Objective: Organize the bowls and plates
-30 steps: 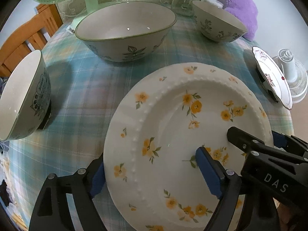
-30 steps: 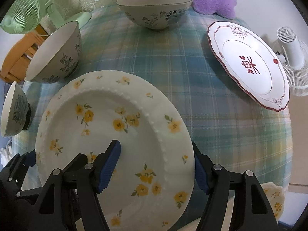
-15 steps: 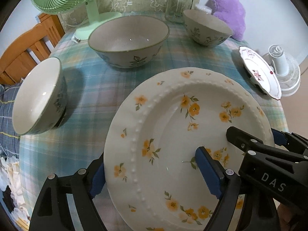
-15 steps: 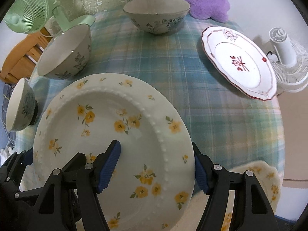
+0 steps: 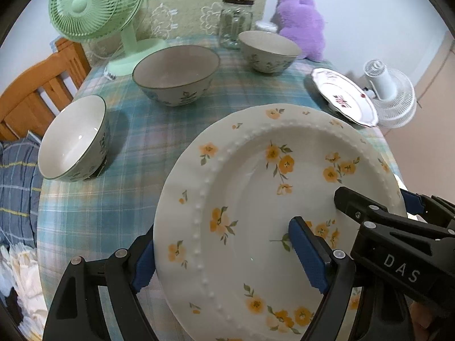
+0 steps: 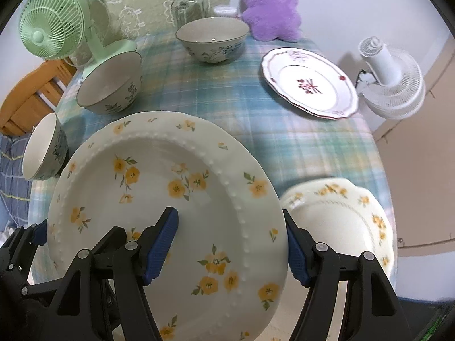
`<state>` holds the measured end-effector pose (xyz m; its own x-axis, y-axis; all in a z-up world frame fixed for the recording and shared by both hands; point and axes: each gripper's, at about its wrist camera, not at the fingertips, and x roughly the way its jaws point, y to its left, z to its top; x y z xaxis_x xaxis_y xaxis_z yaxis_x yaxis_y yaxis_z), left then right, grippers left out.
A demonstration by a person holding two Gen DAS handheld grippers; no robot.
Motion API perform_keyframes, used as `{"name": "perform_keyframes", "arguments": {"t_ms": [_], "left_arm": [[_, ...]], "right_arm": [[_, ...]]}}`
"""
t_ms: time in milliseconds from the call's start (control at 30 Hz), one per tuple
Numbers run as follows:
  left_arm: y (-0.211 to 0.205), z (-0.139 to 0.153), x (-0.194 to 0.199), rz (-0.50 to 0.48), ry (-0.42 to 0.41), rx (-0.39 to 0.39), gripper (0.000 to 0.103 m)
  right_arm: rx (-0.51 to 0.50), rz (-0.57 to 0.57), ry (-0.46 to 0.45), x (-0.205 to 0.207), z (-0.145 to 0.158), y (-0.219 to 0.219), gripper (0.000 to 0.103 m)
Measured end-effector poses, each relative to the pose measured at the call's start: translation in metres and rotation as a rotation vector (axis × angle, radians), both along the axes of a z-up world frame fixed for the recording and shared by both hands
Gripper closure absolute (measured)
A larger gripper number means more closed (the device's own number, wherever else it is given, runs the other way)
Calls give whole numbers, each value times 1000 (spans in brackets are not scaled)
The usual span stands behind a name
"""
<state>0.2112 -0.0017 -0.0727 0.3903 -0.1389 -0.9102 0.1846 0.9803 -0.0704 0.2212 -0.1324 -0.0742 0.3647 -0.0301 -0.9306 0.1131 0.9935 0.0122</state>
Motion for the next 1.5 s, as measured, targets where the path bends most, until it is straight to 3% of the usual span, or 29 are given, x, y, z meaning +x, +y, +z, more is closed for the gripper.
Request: {"name": "perform_keyframes", "arguments": {"t_ms": [300,667,1133,1500], "left_arm": [[-24,9,-26,-33,-15,8,18],[-77,5,-47,7,2,23,18],[-158,-14,-58,35,57,-6,18],[-192,-35,-57,69,88,-19,18]], "right_arm": [[7,-41,-17,-36,10,-20,30],[20,-6,4,-54,5,-70,30],[-16,22,47,-68,-9,-155,30],[-36,42,77,-66,-26,-197,31]]}}
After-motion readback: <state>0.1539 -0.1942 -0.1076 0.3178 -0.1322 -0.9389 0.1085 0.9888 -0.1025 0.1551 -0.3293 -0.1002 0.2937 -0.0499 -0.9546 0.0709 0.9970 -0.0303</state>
